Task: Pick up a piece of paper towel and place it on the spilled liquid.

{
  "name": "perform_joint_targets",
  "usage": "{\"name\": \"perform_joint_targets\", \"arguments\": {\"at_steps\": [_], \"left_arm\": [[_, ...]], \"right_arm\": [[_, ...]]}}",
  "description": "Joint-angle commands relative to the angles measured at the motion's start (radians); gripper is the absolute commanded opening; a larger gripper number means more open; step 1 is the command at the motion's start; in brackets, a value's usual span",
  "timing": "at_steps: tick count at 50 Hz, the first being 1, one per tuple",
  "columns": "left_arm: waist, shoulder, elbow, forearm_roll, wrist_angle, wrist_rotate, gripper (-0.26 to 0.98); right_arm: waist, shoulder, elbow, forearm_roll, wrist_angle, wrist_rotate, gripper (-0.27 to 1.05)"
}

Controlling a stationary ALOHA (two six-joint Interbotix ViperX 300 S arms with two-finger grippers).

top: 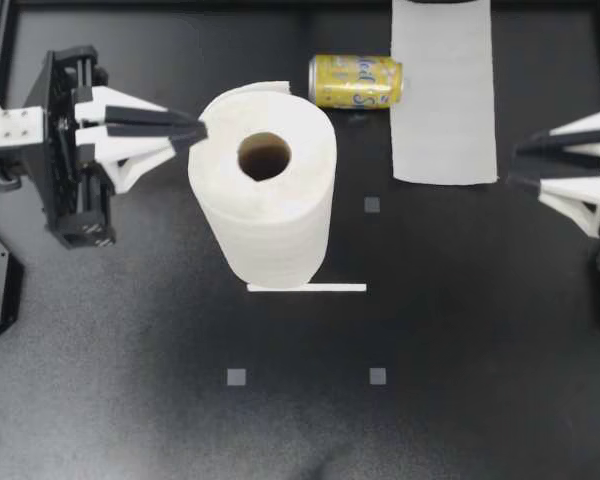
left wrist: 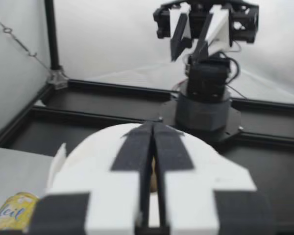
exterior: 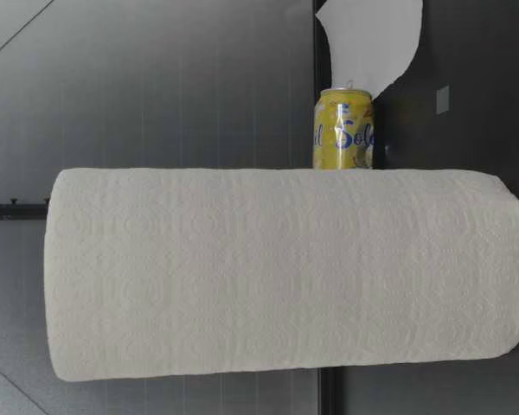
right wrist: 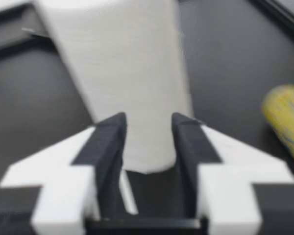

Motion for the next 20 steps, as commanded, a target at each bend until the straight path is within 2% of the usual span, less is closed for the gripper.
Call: {"name": "perform_joint_targets", "arguments": {"at_steps": [1, 6, 20], "left_arm": [[-0.017, -0.025, -0.012, 0.005, 0.006, 0.002, 0.10], [-0.029, -0.048, -0.012, 0.014, 0.038, 0.006, 0.10], [-0.041, -0.114, -0.008, 0.014, 0.129, 0.005, 0.10]], "right_arm": [[0.009, -0.009, -0.023, -0.003, -0.086, -0.009, 0.36], [0.009, -0.043, -0.021, -0.006, -0.166, -0.012, 0.29], [0.008, -0.089, -0.012, -0.005, -0.218, -0.011, 0.20]]}}
